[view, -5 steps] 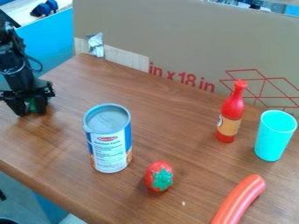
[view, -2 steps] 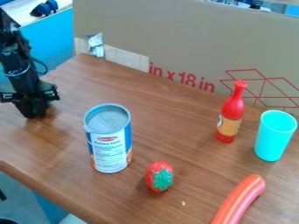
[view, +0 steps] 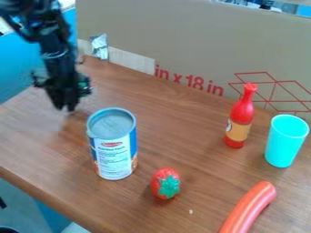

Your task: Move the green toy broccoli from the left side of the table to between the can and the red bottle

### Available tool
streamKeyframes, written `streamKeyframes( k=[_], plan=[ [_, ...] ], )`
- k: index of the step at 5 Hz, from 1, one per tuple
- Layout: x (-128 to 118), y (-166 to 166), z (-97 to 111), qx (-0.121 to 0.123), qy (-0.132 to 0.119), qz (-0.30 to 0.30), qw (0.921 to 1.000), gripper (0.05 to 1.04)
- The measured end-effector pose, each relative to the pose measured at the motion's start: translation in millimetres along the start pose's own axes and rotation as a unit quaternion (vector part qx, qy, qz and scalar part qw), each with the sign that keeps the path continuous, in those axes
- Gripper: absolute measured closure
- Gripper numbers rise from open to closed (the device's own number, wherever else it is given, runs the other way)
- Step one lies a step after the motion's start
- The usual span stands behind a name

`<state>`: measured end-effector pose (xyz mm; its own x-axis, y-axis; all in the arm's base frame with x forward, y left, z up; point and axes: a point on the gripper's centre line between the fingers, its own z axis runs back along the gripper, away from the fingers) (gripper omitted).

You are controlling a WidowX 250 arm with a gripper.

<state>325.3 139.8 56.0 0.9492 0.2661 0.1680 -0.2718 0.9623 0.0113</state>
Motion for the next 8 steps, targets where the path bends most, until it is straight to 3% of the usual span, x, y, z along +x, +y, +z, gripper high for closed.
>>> streamKeyframes(
  k=[1,2,4,6,7,8],
  plan=[
    [12,-33,20,-0.021,-0.015,-0.039,0.9989,0.757],
    [26,-50,26,-0.026,-0.047,-0.047,0.9975,0.757],
    [51,-98,9,-0.065,-0.044,-0.072,0.9943,0.757],
    [58,-143,-6,-0.047,0.007,-0.111,0.9926,0.757],
    [65,-149,-16,-0.025,0.013,-0.112,0.9934,0.757],
    [64,-147,-25,-0.001,-0.002,-0.109,0.9941,0.757]
  ],
)
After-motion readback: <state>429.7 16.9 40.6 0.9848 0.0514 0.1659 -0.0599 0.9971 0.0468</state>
